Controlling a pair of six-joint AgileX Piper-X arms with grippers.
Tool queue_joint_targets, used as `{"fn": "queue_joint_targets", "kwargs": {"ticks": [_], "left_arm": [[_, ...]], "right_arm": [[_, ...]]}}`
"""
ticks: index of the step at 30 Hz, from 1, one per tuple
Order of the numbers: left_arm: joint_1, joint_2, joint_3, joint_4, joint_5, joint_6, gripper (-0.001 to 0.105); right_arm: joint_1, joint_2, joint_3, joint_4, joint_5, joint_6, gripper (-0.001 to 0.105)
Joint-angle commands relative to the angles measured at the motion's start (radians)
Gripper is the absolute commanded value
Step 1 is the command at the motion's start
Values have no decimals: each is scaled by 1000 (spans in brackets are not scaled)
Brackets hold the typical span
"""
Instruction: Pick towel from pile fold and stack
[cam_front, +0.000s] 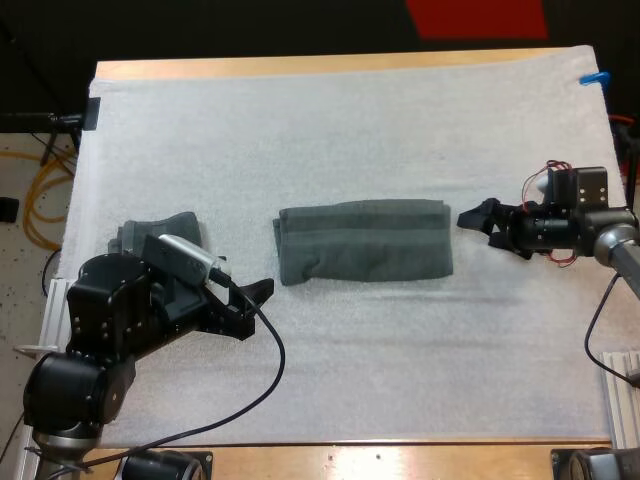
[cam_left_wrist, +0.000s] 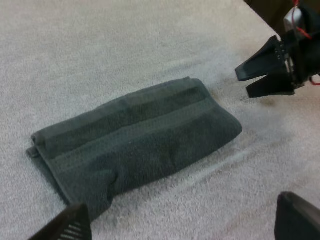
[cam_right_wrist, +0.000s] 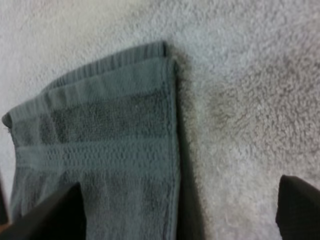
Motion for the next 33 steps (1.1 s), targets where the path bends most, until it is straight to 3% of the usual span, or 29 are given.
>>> {"fn": "queue_joint_targets", "kwargs": {"ticks": [1, 15, 27, 28, 31, 33], "left_arm": [[-1, -1, -4, -5, 13, -11, 72], [-1, -1, -4, -5, 13, -18, 72], [-1, -1, -4, -5, 13, -18, 72], [-1, -1, -4, -5, 13, -18, 72], [-1, -1, -4, -5, 26, -18, 72], [-1, -1, -4, -5, 41, -18, 72]], "right_arm": [[1, 7, -12, -17, -28, 5, 75], [133, 173, -96, -19, -66, 58, 75], [197, 210, -102, -16, -133, 69, 73], [197, 210, -102, -12, -129, 67, 71], [197, 210, -102, -10, -118, 66, 47], [197, 205, -102, -5, -120, 66, 12]]}}
